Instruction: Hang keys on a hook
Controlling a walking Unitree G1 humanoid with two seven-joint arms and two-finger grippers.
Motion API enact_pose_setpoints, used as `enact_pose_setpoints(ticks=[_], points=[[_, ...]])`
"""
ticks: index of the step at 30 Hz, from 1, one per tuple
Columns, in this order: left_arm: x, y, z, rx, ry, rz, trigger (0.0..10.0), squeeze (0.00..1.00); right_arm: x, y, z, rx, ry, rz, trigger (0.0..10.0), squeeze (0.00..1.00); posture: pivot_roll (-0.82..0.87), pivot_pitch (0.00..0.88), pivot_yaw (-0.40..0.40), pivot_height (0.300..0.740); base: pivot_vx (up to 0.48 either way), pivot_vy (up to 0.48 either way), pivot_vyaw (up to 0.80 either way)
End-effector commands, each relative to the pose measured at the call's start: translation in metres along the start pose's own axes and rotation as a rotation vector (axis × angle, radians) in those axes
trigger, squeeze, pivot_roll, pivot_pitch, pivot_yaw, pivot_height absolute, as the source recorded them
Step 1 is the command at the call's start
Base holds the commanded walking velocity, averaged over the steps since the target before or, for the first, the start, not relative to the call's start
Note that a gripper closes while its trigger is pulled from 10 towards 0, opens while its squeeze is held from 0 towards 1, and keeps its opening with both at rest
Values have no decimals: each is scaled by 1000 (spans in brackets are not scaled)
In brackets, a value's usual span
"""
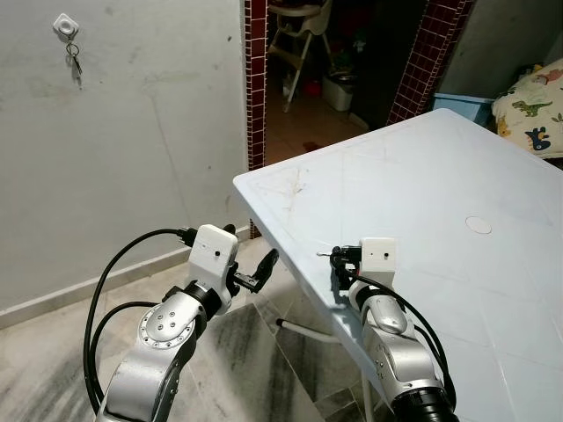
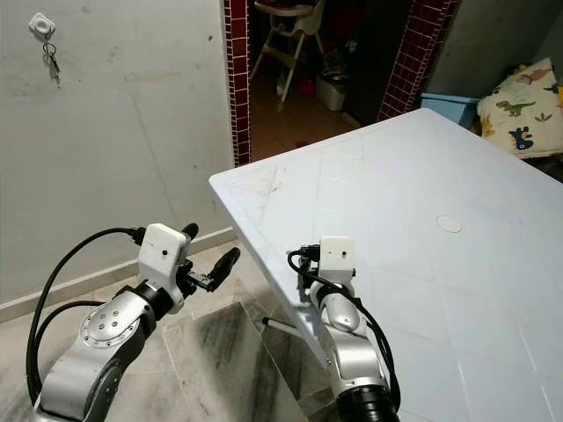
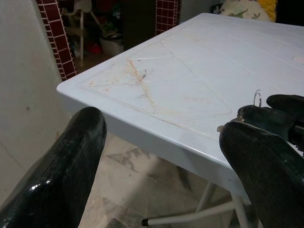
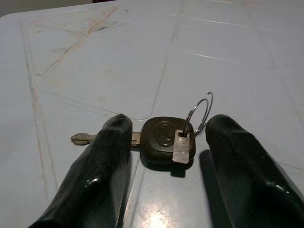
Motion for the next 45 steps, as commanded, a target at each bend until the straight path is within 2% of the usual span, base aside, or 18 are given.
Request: enact_pose_setpoints(ticks=[1, 30, 45], points=[[6, 0, 2, -15, -11, 13, 10000, 0, 1, -3, 4, -17, -7, 3, 0, 0, 168, 0, -44, 740, 0, 0, 0], [7, 0, 2, -7, -12, 11, 10000, 0, -3, -15, 0, -58, -39, -26, 0, 0, 184, 0, -47, 740, 0, 0, 0], [7, 0, 1, -8, -14, 8, 10000, 0, -9, -15, 10, -103, -33, -36, 0, 0, 184, 0, -43, 740, 0, 0, 0]])
Point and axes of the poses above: a point about 5 cm out from each wrist's last joint towards the gripper, its own y axis pointing back from the gripper into the wrist, its own x axis along the axis of the wrist's last joint, z = x × y, the point moved 2 cm from there along -y, pointing out of the wrist towards the gripper, and after that the axes turned 7 degrees about y, right-handed, at the moved point
